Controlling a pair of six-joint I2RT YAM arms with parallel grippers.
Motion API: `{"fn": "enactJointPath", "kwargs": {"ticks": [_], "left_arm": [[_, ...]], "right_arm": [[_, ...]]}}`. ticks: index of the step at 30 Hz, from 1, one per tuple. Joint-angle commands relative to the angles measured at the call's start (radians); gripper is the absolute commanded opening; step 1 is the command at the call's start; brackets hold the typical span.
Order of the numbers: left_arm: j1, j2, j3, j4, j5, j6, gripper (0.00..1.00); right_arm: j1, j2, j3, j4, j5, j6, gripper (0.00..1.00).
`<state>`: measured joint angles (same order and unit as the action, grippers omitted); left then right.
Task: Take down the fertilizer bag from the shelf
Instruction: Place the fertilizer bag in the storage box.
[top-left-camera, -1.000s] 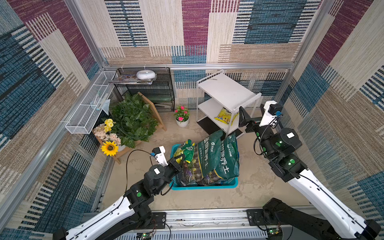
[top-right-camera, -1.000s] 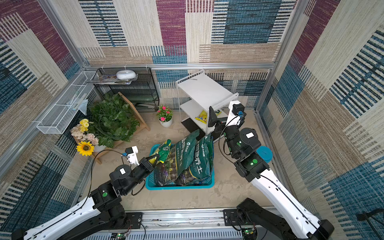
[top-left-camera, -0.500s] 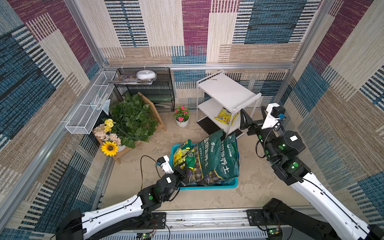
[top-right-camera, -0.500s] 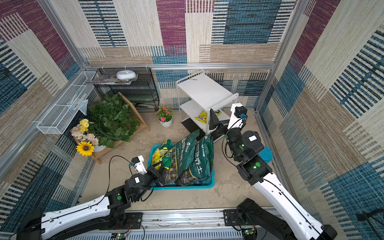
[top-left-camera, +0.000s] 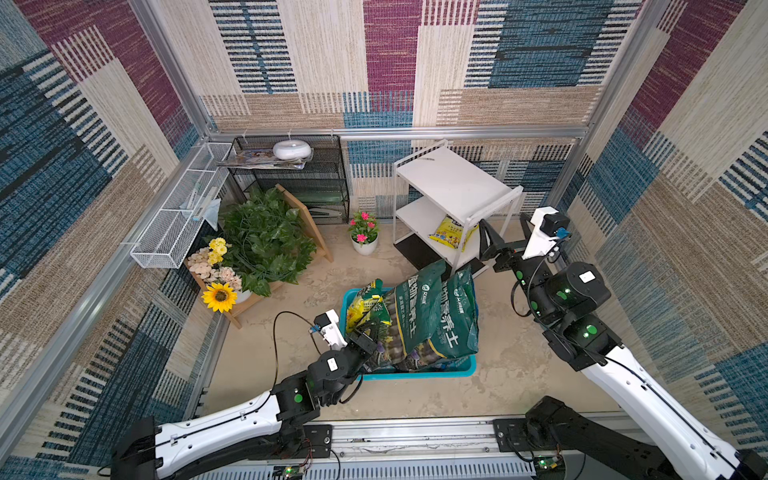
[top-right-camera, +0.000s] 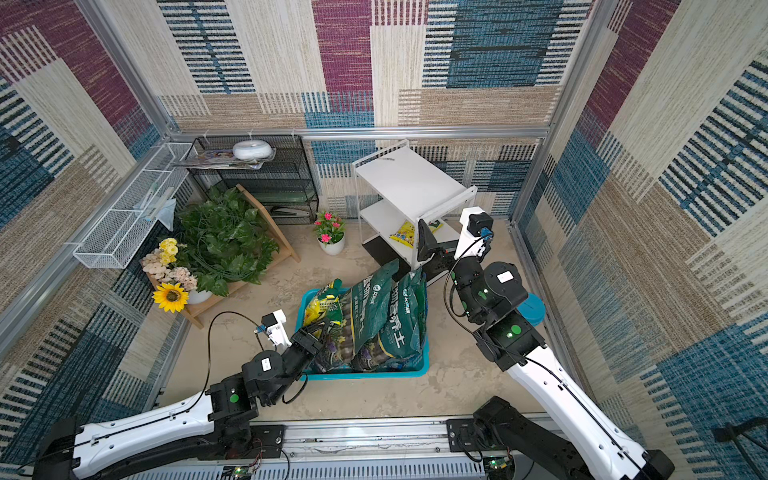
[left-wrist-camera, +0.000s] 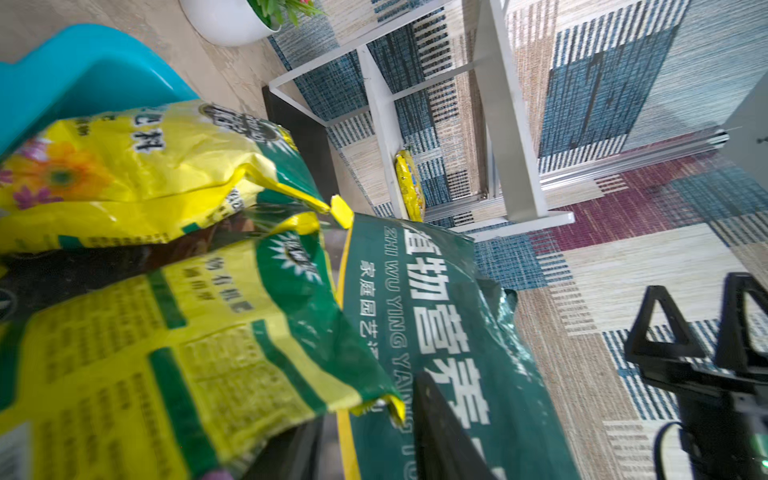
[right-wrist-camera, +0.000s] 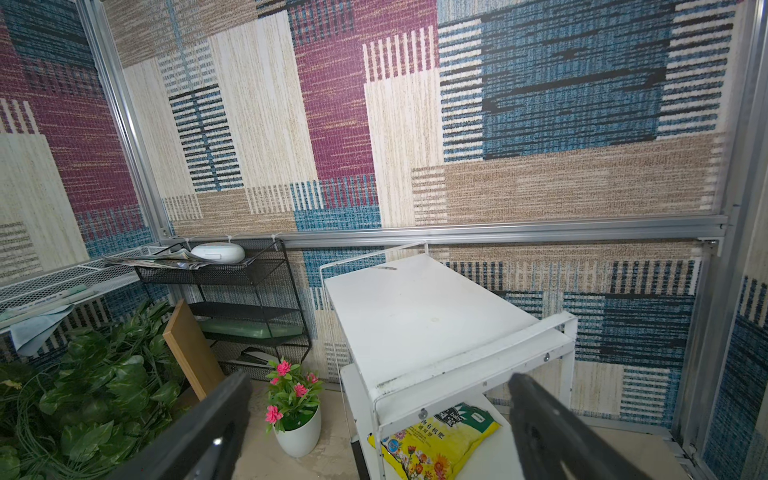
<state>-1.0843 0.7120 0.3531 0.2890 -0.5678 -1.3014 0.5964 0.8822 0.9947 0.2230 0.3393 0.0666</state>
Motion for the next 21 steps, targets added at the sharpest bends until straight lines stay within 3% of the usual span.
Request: {"fn": "enactJointPath", "kwargs": {"ticks": [1,4,8,9,13,16,21], "left_arm": [[-0.004,-0.023,0.061,-0.129,-0.005,0.025,0.44],[-0.003,-0.062,0.109,-0.223,-0.015,0.070,0.38],[-0.003,-0.114,0.117,-0.334,-0.041,0.045,0.02],[-0.004,-0.130,0.123,-0.383,-0.058,0.034,0.00],[-0.004,-0.193,0.108,-0.569,-0.135,-0.070,0.00],[-0.003,-0.205,0.046,-0.548,-0.123,-0.099,0.00],[-0.003,-0.103,-0.049,-0.452,-0.063,-0.187,0.00]], "right_arm": [[0.000,-0.005,-0.001,0.011,0.001,0.008,1.00],[0.000,-0.007,-0.001,0.010,0.001,0.010,1.00],[0.000,-0.007,-0.001,0.009,0.000,0.010,1.00],[0.000,-0.006,0.001,0.007,-0.001,0.010,1.00],[0.000,-0.004,0.001,0.005,-0.002,0.010,1.00],[0.000,-0.005,0.001,0.005,-0.002,0.009,1.00],[0.000,-0.001,0.000,0.004,-0.005,0.014,1.00]]}}
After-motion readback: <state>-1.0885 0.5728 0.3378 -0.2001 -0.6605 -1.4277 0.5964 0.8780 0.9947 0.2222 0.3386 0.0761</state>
